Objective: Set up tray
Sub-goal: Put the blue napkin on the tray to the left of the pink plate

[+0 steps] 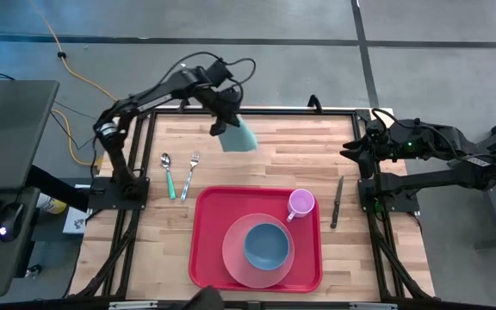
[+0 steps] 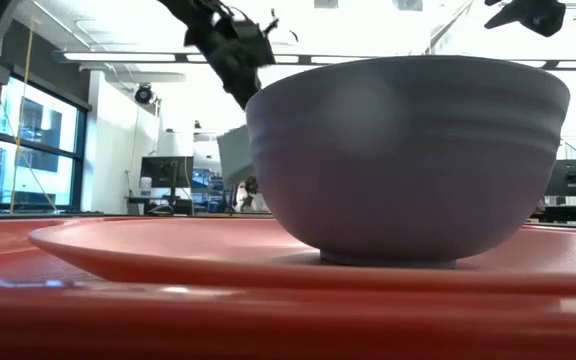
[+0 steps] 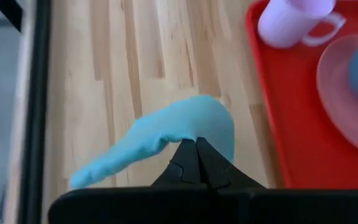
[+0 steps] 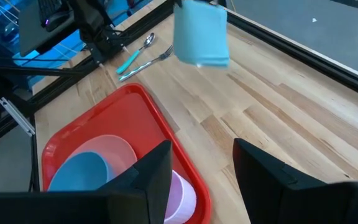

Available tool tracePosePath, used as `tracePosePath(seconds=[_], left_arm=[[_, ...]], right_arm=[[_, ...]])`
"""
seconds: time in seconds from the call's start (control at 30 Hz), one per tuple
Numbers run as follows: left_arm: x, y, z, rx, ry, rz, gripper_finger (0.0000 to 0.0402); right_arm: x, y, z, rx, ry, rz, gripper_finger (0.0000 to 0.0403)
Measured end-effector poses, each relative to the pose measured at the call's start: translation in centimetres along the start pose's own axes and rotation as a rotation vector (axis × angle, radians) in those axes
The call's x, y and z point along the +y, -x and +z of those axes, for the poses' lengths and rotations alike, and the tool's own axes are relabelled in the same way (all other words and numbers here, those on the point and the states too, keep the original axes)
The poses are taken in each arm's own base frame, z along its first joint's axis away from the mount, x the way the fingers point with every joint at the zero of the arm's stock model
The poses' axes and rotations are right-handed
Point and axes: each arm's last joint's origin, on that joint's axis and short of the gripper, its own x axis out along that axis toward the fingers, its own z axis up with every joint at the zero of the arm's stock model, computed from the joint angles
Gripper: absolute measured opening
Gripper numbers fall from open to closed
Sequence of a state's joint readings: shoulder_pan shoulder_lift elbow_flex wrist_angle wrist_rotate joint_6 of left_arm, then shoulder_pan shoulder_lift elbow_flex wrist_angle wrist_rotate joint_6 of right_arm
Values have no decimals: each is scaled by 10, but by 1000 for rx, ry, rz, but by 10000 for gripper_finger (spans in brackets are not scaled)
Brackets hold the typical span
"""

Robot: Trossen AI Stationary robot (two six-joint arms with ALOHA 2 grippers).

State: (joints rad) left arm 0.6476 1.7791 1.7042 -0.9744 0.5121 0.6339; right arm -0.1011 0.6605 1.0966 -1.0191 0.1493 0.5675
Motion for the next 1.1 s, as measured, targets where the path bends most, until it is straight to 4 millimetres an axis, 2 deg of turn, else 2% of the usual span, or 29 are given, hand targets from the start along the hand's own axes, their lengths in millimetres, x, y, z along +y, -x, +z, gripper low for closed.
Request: tracePosePath(seconds=[0.13,0.33,0.53,0.83,0.97,1.1], left_arm=[[-20,36,6,-45,10,36,8],[-57,86,5,-28,56,129,8],[-98,134,-7,-22,131,195,8],[-161,197,-26,-140,291,434,8],[-185,213,-34,-215,362,504,8],[-200,207,-38,-226,428,527,8]], right_arm=[[0,0,0,1,12,1,149],[0,0,0,10,28,15,149],[1,0,-1,28,53,46,149],[2,0,-1,32,103,55,149],[2,0,-1,40,106,71,149],[2,0,-2,49,124,89,149]])
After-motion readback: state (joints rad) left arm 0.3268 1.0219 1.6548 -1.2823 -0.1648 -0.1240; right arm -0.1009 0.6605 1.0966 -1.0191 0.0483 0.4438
